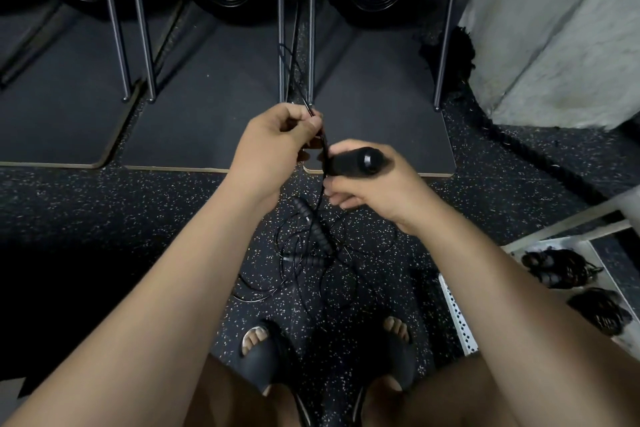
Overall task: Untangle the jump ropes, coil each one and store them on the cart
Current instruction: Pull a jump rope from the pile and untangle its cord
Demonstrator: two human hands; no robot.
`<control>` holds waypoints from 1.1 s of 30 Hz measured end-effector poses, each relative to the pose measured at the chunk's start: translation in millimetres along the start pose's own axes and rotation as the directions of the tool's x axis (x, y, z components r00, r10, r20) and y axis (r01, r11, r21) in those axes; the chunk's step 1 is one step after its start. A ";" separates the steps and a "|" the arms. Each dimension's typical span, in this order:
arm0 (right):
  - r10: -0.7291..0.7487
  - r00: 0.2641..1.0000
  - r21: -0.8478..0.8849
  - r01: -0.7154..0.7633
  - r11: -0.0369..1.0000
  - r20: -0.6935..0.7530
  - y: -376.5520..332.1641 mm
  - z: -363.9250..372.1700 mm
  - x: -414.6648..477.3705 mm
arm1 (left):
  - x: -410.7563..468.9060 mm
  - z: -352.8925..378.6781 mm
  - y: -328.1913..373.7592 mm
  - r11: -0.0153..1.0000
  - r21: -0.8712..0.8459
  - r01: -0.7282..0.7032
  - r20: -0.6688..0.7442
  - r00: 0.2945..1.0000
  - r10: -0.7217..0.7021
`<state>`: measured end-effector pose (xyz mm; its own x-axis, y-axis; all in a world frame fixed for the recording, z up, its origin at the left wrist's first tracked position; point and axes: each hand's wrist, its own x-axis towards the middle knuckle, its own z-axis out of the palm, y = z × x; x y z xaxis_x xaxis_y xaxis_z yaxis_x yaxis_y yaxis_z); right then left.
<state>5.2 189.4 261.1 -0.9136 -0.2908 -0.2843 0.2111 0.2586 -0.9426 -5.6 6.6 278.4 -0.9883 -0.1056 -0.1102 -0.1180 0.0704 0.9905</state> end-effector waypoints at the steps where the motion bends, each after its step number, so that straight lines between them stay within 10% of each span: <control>1: -0.014 1.000 0.001 0.014 1.000 0.001 -2.1 0.5 -1.0 | 0.1 0.2 0.4 1.000 -0.020 0.006 -0.001 1.000 -0.006; 21: -0.131 0.950 -0.253 0.058 0.966 -0.283 -22.8 -5.5 -7.5 | 0.7 5.9 5.3 0.922 -0.368 0.123 0.153 0.986 -0.071; 33: -0.147 0.919 0.164 0.219 0.962 -0.365 -40.8 -42.3 -14.8 | -9.4 29.5 -47.9 0.932 0.363 0.027 0.414 0.891 -0.187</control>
<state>-4.6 222.2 311.2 -0.9978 0.0313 -0.0591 0.0601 0.0336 -0.9976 6.4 33.5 229.6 -0.8984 0.3035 -0.3173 -0.1717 0.4223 0.8900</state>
